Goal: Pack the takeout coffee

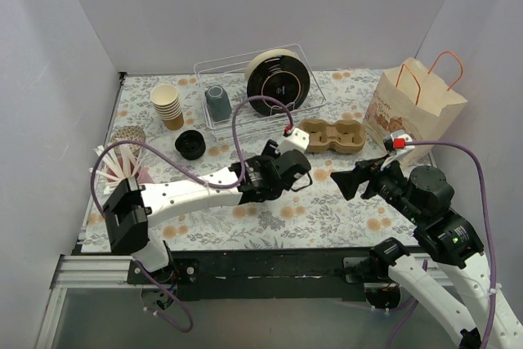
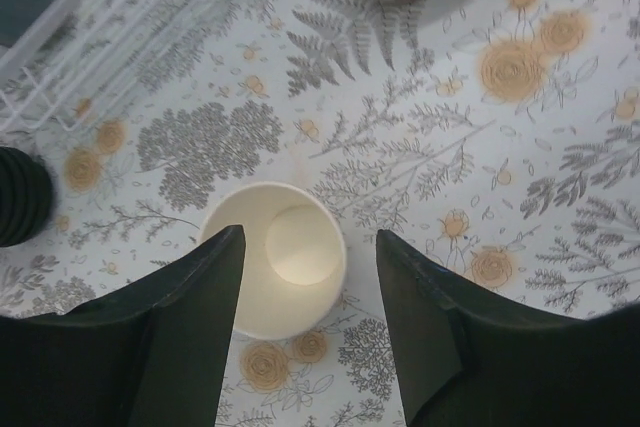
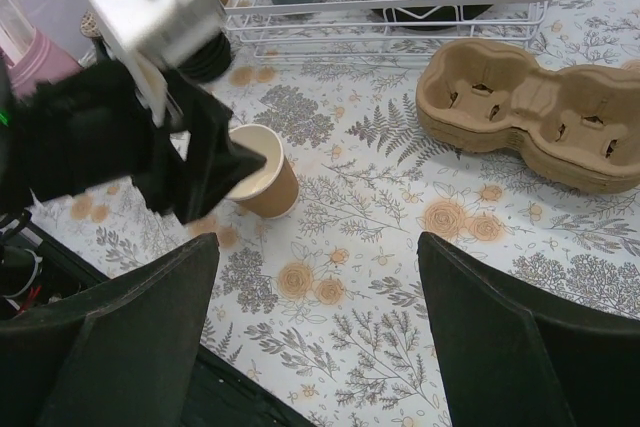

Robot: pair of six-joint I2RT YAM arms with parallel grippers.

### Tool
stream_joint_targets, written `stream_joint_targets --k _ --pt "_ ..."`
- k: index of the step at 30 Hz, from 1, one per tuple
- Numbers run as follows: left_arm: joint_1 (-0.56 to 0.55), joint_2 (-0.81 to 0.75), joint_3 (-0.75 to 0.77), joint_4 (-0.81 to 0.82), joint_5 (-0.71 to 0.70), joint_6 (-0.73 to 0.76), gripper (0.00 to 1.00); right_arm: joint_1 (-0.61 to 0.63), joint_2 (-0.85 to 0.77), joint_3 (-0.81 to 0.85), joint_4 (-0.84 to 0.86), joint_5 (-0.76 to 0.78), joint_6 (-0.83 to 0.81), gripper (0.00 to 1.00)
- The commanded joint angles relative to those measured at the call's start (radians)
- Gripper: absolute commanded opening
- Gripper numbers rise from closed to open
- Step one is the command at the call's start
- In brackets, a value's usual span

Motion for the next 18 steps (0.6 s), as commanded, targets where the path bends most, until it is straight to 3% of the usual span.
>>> stream_joint_targets --k 1,6,8,11,18 --pt "0.126 -0.127 0.094 -0.119 -0.061 -0.031 0.54 -0.003 -0.016 -0.006 0.024 0.002 -0.006 0.88" --pt "0.397 -0.193 0.057 -0.186 0.016 -0.047 0.50 -0.003 -0.030 -0.006 0.028 -0.006 -0.007 0.88" --pt "0.457 -0.222 0.019 -0.176 0.022 -0.022 0.50 -0.003 -0.037 -0.004 0.024 -0.006 -0.006 0.88" --pt "0.602 -0.237 -0.020 -0.138 0.136 0.031 0.46 -0.003 -0.045 -0.004 0.024 -0.006 -0.009 0.88" --pt "0.745 -0.117 -0.019 -0.093 0.204 0.101 0.39 -0.003 -0.056 0.000 0.020 -0.008 -0.027 0.88"
